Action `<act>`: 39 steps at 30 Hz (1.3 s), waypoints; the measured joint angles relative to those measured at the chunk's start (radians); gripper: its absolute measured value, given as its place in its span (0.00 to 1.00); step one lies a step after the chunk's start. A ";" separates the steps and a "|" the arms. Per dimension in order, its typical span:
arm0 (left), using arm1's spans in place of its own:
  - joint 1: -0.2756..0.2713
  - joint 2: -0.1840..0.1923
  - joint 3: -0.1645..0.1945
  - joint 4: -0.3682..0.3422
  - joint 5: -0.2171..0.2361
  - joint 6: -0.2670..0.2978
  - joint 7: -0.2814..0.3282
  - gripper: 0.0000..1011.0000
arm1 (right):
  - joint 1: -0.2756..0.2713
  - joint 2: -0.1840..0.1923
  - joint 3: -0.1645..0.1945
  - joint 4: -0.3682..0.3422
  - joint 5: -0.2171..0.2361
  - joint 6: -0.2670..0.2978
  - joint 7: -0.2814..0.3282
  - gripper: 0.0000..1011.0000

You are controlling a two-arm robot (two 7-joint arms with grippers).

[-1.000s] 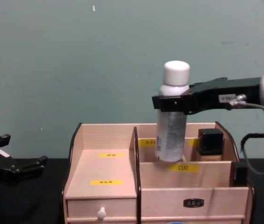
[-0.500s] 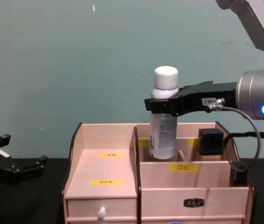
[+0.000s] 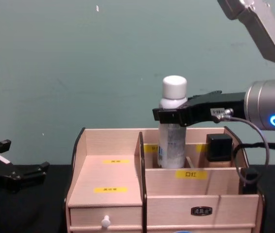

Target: Pick up the facial cleanser and watermelon frost from the table and place them into the tiered storage box.

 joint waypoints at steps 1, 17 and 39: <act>0.000 0.000 0.000 0.000 0.000 0.000 0.000 0.99 | 0.000 0.000 0.000 0.000 0.000 0.000 0.000 0.60; 0.000 0.000 0.000 0.000 0.000 0.000 0.000 0.99 | -0.012 -0.016 -0.002 0.046 -0.012 -0.001 0.016 0.60; 0.000 0.000 0.000 0.000 0.000 0.000 0.000 0.99 | -0.015 -0.020 -0.005 0.072 -0.022 -0.001 0.021 0.60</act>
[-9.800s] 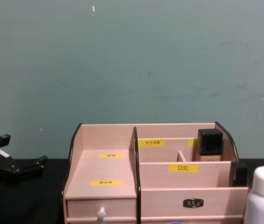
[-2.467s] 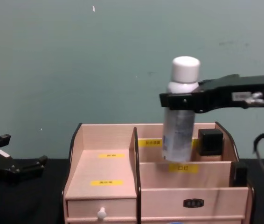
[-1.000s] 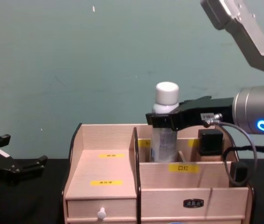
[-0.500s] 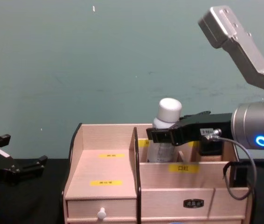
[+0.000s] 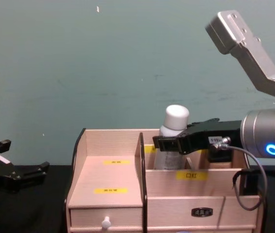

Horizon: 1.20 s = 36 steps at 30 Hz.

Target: Pick up the facial cleanser and watermelon frost from the table and place them into the tiered storage box.

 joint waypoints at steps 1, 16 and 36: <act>0.000 0.000 0.000 0.000 0.000 0.000 0.000 0.99 | 0.000 0.000 0.000 0.000 0.000 0.000 0.000 0.60; 0.000 0.000 0.000 0.000 0.000 0.000 0.000 0.99 | -0.002 0.000 0.005 -0.002 0.002 0.002 0.001 0.91; 0.000 0.000 0.000 0.000 0.000 0.000 0.000 0.99 | -0.095 0.064 0.055 -0.256 0.015 0.091 -0.017 0.99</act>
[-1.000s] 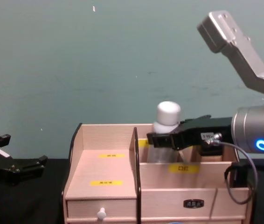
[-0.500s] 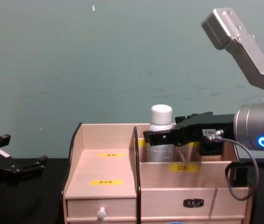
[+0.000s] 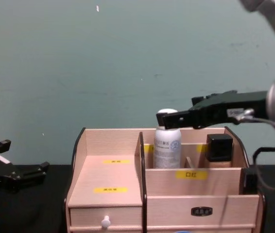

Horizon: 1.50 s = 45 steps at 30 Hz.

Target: Pick up the facial cleanser and watermelon frost from the table and place them into the tiered storage box.

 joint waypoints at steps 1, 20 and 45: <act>0.000 0.000 0.000 0.000 0.000 0.000 0.000 0.99 | -0.013 0.006 0.005 -0.024 0.004 0.013 -0.002 0.99; 0.000 0.000 0.000 0.000 0.000 0.000 0.000 0.99 | -0.394 0.192 0.090 -0.446 0.056 0.139 -0.023 0.99; 0.000 0.000 0.000 0.000 0.000 0.000 0.000 0.99 | -0.435 0.127 0.040 -0.286 -0.041 0.147 -0.031 0.99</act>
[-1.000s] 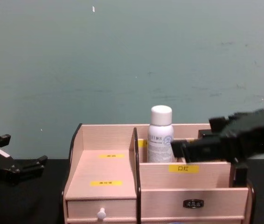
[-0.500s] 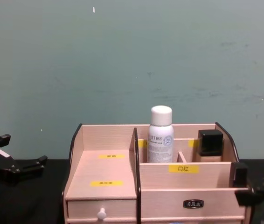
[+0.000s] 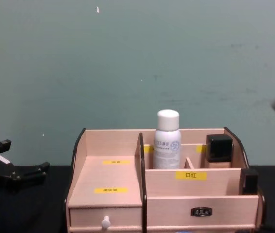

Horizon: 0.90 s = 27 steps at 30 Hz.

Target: Pick up the facial cleanser and watermelon frost from the table and place them into the tiered storage box.

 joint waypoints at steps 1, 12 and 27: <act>0.000 0.000 0.000 0.000 0.000 0.000 0.000 0.99 | 0.002 -0.003 -0.002 0.005 -0.002 -0.001 0.003 0.99; 0.000 0.000 0.000 0.000 0.000 0.000 0.000 0.99 | 0.029 -0.035 -0.023 0.061 -0.027 -0.028 0.031 0.99; 0.000 0.000 0.000 0.000 0.000 0.000 0.000 0.99 | 0.066 -0.073 -0.032 0.122 -0.055 -0.063 0.043 0.99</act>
